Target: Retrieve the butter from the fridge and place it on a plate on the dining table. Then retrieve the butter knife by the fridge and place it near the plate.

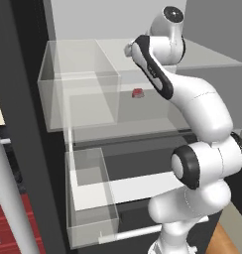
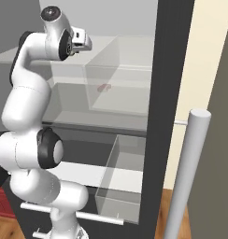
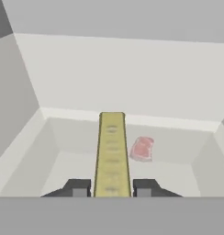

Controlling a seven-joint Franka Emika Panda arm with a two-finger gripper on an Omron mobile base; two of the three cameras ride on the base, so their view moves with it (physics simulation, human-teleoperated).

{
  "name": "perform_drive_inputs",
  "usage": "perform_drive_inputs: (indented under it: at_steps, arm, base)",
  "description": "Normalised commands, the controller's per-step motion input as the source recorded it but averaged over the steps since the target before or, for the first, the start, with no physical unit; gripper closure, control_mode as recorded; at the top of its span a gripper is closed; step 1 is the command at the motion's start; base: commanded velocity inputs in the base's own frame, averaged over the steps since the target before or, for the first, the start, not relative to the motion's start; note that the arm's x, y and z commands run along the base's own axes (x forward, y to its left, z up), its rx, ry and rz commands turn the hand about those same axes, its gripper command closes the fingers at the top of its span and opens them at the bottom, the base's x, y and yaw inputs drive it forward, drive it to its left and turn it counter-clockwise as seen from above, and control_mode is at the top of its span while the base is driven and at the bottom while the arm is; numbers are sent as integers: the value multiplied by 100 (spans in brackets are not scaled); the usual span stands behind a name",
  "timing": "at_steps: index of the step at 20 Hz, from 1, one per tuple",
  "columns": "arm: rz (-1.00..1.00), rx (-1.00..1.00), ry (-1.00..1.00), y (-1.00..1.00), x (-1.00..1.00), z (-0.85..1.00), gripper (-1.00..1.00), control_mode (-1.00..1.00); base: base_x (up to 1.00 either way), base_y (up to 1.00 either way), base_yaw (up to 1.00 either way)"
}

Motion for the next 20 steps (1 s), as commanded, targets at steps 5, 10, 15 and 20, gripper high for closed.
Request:
perform_drive_inputs:
  at_steps: [5,10,15,20]
  arm:
    - [-8,0,-15,0,-37,18,100,-100]
    - [-7,0,-5,0,-48,0,100,-100]
    - [-6,1,-2,0,-92,17,100,-100]
    - [-6,2,0,-5,-98,16,100,-100]
  base:
    - [0,0,0]
    - [0,0,0]
    - [0,0,0]
    - [0,0,0]
